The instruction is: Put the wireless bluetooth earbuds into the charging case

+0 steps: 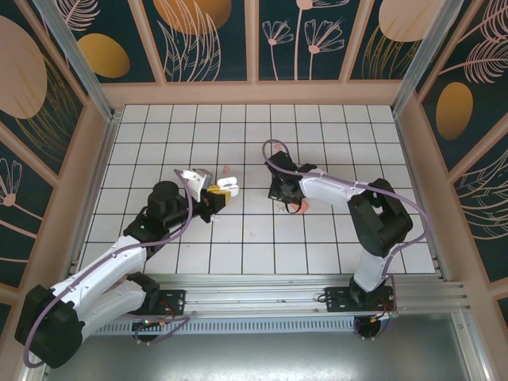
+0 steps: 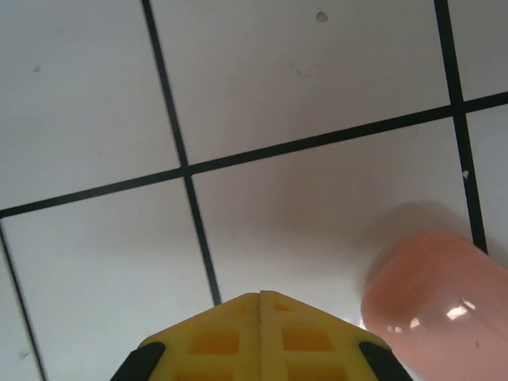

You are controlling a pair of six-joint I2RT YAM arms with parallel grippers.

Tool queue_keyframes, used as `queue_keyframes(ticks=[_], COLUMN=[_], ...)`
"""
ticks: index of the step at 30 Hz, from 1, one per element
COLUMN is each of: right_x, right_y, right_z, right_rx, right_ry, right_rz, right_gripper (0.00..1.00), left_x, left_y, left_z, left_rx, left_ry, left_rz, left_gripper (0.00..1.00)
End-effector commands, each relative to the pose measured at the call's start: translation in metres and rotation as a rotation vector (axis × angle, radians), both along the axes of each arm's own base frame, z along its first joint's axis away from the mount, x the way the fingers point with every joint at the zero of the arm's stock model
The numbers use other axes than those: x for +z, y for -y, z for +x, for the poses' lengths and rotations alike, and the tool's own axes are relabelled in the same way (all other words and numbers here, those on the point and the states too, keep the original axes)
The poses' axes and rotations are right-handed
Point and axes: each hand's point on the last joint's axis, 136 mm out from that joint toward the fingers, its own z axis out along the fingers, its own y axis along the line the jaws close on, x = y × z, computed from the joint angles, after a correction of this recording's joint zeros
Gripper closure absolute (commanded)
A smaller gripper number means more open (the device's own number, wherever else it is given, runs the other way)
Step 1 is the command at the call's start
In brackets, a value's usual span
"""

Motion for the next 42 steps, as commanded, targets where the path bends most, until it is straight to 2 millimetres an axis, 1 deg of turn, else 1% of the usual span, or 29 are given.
queue_keyframes(ticks=[1,5,8,14,21,25,29,31,36,39,42], right_x=[-0.006,-0.018,-0.026,-0.031,-0.03,-0.027,-0.02,-0.014,0.01,0.011,0.007], right_y=[-0.006,-0.017,-0.021,-0.025,-0.023,-0.021,-0.018,-0.018,-0.016,-0.003,0.007], right_z=[0.0,-0.004,-0.007,-0.019,-0.038,-0.044,-0.049,-0.049,-0.027,-0.015,-0.006], right_rx=[0.044,0.111,0.138,0.165,0.187,0.191,0.195,0.195,0.171,0.131,0.113], right_ry=[-0.029,-0.058,-0.086,-0.109,-0.12,-0.118,-0.107,-0.092,-0.022,-0.021,-0.03], right_rz=[-0.013,-0.015,-0.026,-0.037,-0.058,-0.064,-0.074,-0.077,-0.103,-0.118,-0.115], right_gripper=[1.0,1.0,1.0,1.0,1.0,1.0,1.0,1.0,1.0,1.0,1.0], left_x=[0.012,0.009,0.009,0.009,0.007,0.009,0.01,0.011,0.013,0.014,0.017], left_y=[-0.001,-0.002,-0.002,-0.004,-0.005,-0.005,-0.005,-0.005,-0.004,-0.004,-0.004], left_z=[0.001,0.0,0.0,0.0,-0.001,-0.002,-0.002,-0.003,-0.003,-0.003,-0.003], left_rx=[0.011,0.013,0.012,0.02,0.023,0.022,0.023,0.021,0.016,0.013,0.017], left_ry=[0.029,0.025,0.024,0.026,0.023,0.021,0.021,0.021,0.022,0.022,0.026], left_rz=[-0.006,-0.002,-0.002,0.003,0.003,-0.002,-0.008,-0.012,-0.021,-0.023,-0.027], left_gripper=[1.0,1.0,1.0,1.0,1.0,1.0,1.0,1.0,1.0,1.0,1.0])
